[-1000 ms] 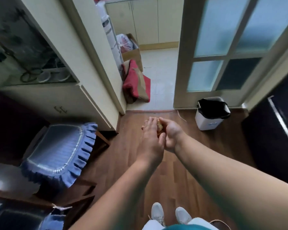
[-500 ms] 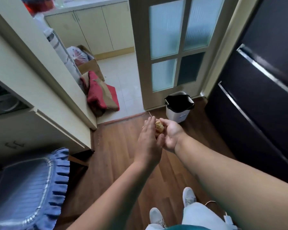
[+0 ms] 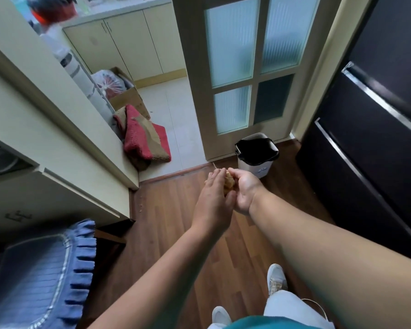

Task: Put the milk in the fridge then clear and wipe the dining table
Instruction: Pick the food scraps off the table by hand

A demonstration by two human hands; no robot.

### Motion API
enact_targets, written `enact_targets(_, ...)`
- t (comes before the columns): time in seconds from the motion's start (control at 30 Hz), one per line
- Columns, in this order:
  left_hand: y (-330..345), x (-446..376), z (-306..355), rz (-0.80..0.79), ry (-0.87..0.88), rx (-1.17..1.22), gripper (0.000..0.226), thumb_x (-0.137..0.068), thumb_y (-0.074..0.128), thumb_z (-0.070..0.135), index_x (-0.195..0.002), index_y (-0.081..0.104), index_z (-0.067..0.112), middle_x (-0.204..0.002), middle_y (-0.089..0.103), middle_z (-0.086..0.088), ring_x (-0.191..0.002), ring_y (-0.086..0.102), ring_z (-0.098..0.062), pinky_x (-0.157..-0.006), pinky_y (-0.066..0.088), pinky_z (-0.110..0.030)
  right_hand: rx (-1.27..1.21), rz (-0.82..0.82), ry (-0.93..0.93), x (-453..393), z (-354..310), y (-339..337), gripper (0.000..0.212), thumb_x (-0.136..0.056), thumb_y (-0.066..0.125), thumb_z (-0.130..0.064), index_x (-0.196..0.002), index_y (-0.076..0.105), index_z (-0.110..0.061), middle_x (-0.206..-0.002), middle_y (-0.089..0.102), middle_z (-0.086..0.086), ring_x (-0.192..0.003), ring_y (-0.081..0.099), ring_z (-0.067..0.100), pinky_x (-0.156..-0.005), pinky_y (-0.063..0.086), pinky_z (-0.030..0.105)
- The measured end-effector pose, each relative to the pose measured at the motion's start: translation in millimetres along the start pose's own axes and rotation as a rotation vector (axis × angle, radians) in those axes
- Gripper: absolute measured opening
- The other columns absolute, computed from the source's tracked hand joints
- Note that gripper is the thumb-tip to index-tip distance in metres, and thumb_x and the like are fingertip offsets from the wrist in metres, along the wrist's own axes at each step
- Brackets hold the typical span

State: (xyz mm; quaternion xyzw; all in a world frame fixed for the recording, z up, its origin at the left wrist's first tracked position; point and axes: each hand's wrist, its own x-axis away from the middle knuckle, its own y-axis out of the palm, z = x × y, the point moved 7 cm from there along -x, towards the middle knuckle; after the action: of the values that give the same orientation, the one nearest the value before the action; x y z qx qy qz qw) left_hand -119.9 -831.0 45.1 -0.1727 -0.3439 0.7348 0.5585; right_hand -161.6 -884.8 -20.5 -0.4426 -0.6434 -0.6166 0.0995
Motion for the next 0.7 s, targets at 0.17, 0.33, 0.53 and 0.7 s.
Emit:
enact_targets(0.17, 12.2, -31.8, 21.0, 0.091, -0.054, 0.044, 0.060, -0.097, 0.055, 0.022, -0.152, 0.031, 0.027, -0.154, 0.039, 0.002, -0.141, 0.035, -0.015, -0.117, 0.031, -0.038, 0.121, 0.036, -0.042, -13.8, -54.6, -12.6, 0.034, -0.104, 0.037, -0.026, -0.092, 0.062, -0.005, -0.092, 0.065, 0.016, -0.077, 0.067, 0.028, -0.069, 0.061, 0.037)
enact_targets(0.33, 36.8, -58.4, 52.1, 0.116, -0.097, 0.059, 0.057, -0.098, 0.056, 0.027, -0.150, 0.033, 0.028, -0.151, 0.043, 0.004, -0.137, 0.040, -0.013, -0.115, 0.035, -0.031, 0.188, 0.025, -0.039, -16.5, -108.8, -23.9, 0.030, -0.102, 0.039, -0.019, -0.089, 0.061, -0.004, -0.086, 0.065, 0.017, -0.073, 0.066, 0.028, -0.055, 0.061, 0.035)
enact_targets(0.53, 72.2, -85.0, 86.2, 0.072, -0.111, 0.078, 0.058, -0.098, 0.056, 0.027, -0.151, 0.033, 0.031, -0.152, 0.040, 0.007, -0.137, 0.040, -0.010, -0.112, 0.035, -0.028, 0.182, 0.085, -0.025, -22.4, -157.9, -51.2, 0.029, -0.102, 0.041, -0.020, -0.090, 0.062, -0.005, -0.093, 0.064, 0.017, -0.081, 0.063, 0.029, -0.059, 0.061, 0.037)
enact_targets(0.7, 85.2, -114.6, 97.8, 0.027, -0.116, 0.064, 0.059, -0.098, 0.056, 0.025, -0.150, 0.031, 0.032, -0.153, 0.038, 0.009, -0.138, 0.039, -0.009, -0.109, 0.036, -0.026, 0.148, 0.177, -0.094, -27.7, -197.2, -71.9, 0.030, -0.104, 0.037, -0.021, -0.092, 0.059, -0.004, -0.089, 0.062, 0.015, -0.077, 0.061, 0.028, -0.075, 0.054, 0.038)
